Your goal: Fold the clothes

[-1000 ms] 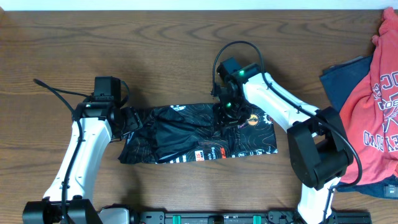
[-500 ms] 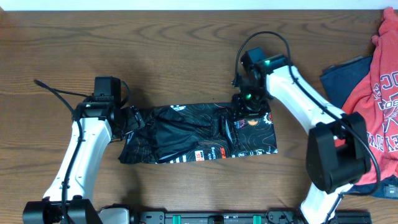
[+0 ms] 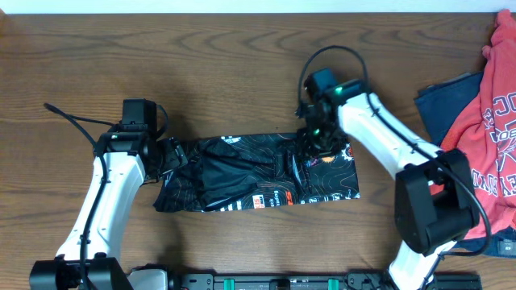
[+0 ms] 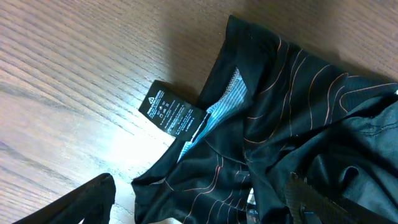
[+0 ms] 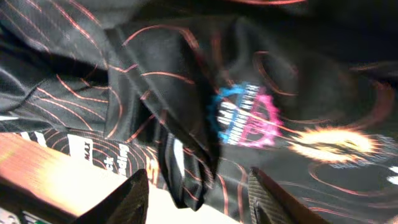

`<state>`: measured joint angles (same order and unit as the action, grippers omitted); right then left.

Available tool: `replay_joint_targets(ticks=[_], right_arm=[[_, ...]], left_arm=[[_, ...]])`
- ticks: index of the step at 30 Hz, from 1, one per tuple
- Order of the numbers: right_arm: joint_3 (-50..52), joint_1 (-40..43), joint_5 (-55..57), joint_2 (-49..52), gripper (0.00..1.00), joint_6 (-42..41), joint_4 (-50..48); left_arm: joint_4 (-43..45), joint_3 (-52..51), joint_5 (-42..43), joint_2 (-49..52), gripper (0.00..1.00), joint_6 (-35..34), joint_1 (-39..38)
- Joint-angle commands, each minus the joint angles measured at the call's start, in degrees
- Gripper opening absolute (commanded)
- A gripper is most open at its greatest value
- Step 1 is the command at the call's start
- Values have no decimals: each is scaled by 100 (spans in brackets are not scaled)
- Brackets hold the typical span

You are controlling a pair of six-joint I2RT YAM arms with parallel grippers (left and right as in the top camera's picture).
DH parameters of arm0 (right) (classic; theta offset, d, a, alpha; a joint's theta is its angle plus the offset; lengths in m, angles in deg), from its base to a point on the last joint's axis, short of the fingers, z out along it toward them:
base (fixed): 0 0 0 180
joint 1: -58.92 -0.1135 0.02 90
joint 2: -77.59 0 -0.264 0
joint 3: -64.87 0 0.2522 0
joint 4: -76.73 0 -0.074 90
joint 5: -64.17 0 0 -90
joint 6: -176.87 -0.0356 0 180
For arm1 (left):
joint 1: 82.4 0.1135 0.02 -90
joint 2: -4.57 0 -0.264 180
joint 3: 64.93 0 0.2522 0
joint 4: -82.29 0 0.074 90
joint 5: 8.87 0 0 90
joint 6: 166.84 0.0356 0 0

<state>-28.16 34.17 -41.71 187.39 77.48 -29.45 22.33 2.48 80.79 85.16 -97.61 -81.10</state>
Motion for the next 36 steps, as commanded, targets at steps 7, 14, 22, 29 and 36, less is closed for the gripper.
replay_joint_targets(ticks=[7,14,22,29,36], right_arm=[[240,-730,-1248,63,64,503,-737],[68,-785,-1368,50,64,669,-920],[-481,-323,1281,-118,71,-243,208],[-109,-129,1609,-72,67,-422,232],[492,-286,1193,-70,64,-518,-529]], left_arm=[[-28,94,11,70,89,9,17],[-48,92,11,70,89,9,17],[-46,90,11,70,89,9,17],[-46,90,9,70,89,9,17],[-48,90,9,70,89,9,17]])
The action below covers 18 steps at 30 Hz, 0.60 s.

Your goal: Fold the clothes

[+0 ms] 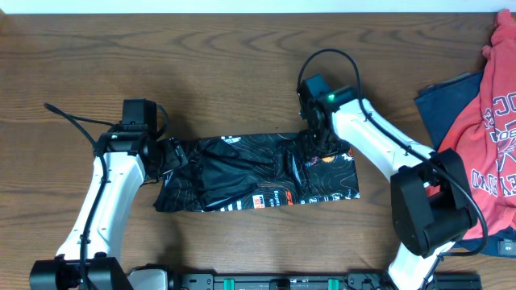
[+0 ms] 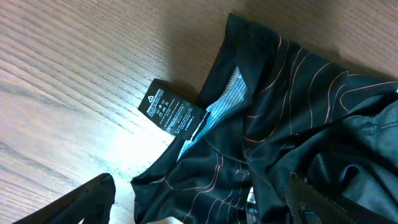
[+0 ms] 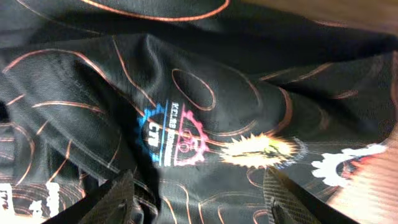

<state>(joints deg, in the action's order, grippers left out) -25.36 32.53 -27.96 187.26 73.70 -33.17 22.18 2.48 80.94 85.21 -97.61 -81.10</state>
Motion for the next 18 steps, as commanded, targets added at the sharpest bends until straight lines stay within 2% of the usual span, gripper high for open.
replay_joint_targets(ticks=[1,4,8,11,18], right_arm=[[293,-151,-262,-57,64,-138,-256],[501,-299,-841,-59,62,98,-584],[496,-562,-2487,-59,63,1130,-857],[448,-636,-3303,-59,64,1464,-997],[181,-496,-3252,-85,63,1443,-837]], left_arm=[[-33,90,-7,66,89,9,17],[-33,90,-7,66,89,9,17],[-31,90,-7,66,89,9,20],[-33,90,-7,66,89,11,20],[-35,90,-7,66,89,11,20]])
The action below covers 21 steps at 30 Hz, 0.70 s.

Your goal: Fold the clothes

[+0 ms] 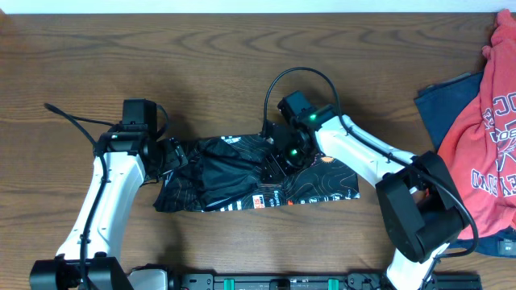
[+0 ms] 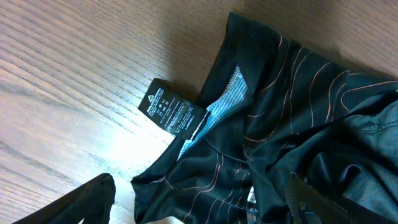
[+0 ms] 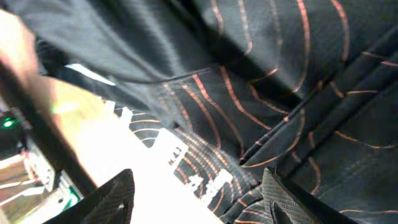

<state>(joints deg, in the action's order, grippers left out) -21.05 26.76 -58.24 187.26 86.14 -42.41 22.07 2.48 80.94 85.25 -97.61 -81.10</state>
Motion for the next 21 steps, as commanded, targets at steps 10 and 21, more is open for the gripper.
replay_joint_targets(ticks=[10,21], right_arm=[[-691,437,2441,-750,58,-660,1075],[-675,1338,3786,-1327,88,-1818,1711]], left_arm=[[-26,63,0,63,94,9,17],[87,-219,1128,323,98,1001,17]])
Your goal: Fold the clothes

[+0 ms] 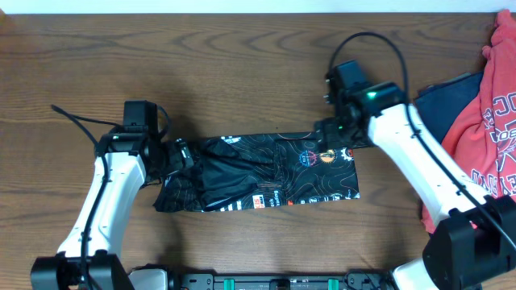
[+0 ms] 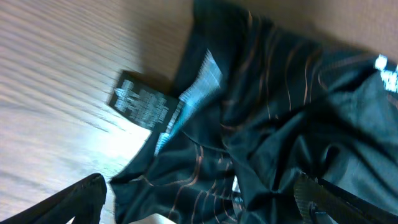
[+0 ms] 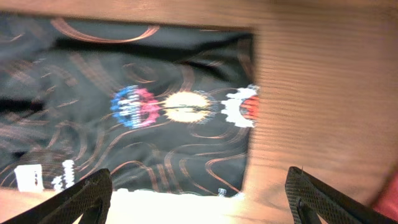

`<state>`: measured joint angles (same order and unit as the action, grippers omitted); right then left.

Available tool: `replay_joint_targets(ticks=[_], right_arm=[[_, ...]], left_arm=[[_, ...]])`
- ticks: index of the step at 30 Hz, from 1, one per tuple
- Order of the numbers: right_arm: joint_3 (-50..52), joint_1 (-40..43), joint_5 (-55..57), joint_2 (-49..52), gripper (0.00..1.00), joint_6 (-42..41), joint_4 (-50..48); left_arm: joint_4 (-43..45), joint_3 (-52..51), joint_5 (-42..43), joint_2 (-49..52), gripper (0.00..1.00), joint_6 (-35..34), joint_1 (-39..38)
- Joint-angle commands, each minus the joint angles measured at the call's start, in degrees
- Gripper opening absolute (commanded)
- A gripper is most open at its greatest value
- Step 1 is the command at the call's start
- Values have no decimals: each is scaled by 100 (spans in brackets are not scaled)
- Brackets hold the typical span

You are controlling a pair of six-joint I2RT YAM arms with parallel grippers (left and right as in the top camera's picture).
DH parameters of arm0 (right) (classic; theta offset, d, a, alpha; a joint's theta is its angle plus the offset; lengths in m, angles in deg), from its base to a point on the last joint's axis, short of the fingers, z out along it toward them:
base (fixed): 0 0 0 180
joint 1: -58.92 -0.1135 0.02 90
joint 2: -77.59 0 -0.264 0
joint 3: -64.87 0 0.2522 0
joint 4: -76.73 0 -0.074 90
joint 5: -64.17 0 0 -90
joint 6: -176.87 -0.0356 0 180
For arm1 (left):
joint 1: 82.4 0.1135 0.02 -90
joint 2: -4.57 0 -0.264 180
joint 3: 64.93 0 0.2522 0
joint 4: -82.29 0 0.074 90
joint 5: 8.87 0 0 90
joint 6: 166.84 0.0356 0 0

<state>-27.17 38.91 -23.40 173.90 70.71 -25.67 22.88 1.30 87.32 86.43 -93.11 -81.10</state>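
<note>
A black garment [image 1: 258, 173] with thin orange lines and printed logos lies as a strip across the middle of the table. Its left half is rumpled and its right half lies flatter. My left gripper [image 1: 174, 156] sits at the left end, open, with its fingers [image 2: 68, 200] wide apart over bunched cloth [image 2: 261, 124] and a black label [image 2: 142, 102]. My right gripper [image 1: 326, 142] hovers at the upper right end, open. Its fingertips [image 3: 81, 198] stand apart above the garment's right edge [image 3: 186, 118]. Nothing is gripped.
A red printed shirt [image 1: 493, 121] lies on a dark blue garment [image 1: 442, 103] at the right edge of the wooden table [image 1: 210, 64]. The arms' bases stand along the front edge.
My right gripper was over the middle of the garment and is now at its upper right end. The left gripper has shifted slightly at the left end. Both stay open.
At the first two moments my right gripper stood open over the garment's right-middle part, which was folded over. Then it was over the middle. Now it is at the right end, and the right half lies flatter. The left gripper stayed open at the left end.
</note>
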Motion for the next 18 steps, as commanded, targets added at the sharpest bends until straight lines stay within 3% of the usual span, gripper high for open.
replay_joint_targets(ticks=[1,5,18], right_arm=[[-55,168,284,13,87,-273,55],[-31,240,262,13,88,-271,92],[-28,238,249,13,88,-269,114]], left_arm=[[24,-101,780,304,98,820,17],[160,-101,1521,769,98,1414,17],[533,-26,896,1456,98,1410,20]])
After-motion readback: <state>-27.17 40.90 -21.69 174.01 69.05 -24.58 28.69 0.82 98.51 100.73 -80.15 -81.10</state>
